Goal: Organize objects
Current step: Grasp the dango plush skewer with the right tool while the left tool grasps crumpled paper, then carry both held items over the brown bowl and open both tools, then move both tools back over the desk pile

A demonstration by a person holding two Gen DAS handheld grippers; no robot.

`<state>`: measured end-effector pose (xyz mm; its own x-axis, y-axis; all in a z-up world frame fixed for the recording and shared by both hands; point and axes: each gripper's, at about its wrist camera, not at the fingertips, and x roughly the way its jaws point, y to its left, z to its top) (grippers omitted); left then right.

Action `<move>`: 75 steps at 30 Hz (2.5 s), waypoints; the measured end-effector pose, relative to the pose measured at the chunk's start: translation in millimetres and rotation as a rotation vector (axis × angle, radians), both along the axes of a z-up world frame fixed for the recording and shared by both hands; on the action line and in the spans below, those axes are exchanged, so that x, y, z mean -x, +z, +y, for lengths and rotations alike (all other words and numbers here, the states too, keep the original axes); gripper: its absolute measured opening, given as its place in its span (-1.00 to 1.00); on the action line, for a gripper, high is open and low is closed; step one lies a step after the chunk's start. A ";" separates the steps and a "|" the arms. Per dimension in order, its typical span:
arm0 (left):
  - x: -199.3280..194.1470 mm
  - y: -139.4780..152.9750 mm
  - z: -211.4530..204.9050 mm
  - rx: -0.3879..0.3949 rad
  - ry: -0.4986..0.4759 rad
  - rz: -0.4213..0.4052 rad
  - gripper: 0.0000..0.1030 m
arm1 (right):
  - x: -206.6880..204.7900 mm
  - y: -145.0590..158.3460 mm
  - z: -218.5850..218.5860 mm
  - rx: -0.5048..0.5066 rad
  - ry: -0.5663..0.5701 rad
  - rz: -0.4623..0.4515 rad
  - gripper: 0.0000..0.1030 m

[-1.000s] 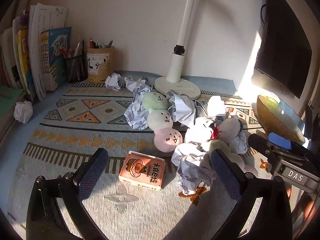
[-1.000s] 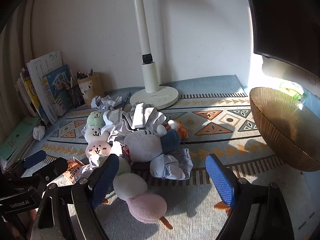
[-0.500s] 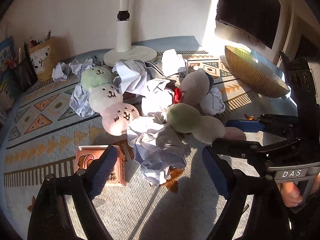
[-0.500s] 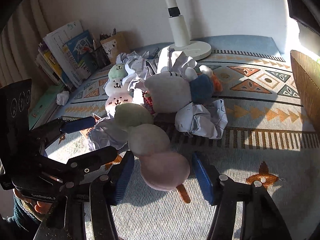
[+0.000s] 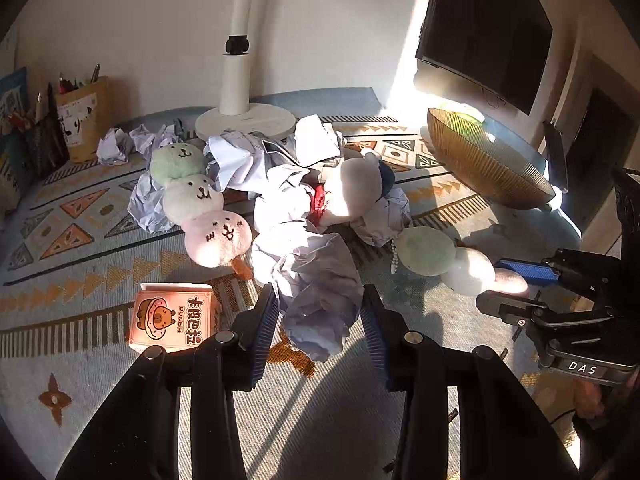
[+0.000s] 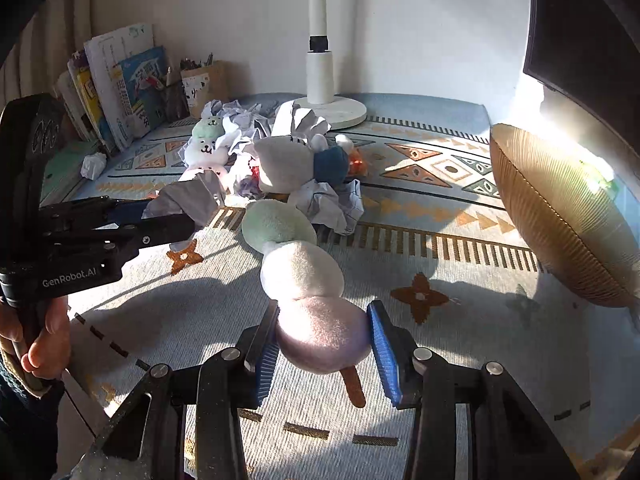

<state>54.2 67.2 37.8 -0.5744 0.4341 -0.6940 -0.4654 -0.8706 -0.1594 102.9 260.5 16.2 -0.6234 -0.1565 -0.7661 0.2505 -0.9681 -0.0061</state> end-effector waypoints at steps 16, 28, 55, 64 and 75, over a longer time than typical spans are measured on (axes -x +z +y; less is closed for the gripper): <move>-12.5 -12.6 12.3 0.005 -0.015 -0.048 -0.25 | -5.0 -20.8 3.4 0.124 0.070 -0.074 0.47; -18.3 40.6 53.7 -0.040 -0.088 0.053 -0.25 | -20.5 36.4 43.7 0.118 -0.065 0.130 -0.04; 66.1 71.6 234.5 -0.071 -0.203 0.096 0.67 | 23.6 73.7 217.7 0.209 -0.634 0.268 0.18; 16.7 104.7 116.5 -0.139 -0.004 0.207 0.67 | 14.4 95.0 119.8 0.254 -0.340 0.309 0.18; -7.2 50.5 -57.1 0.045 0.490 0.215 0.78 | 39.6 38.7 -15.0 0.341 -0.035 0.192 0.18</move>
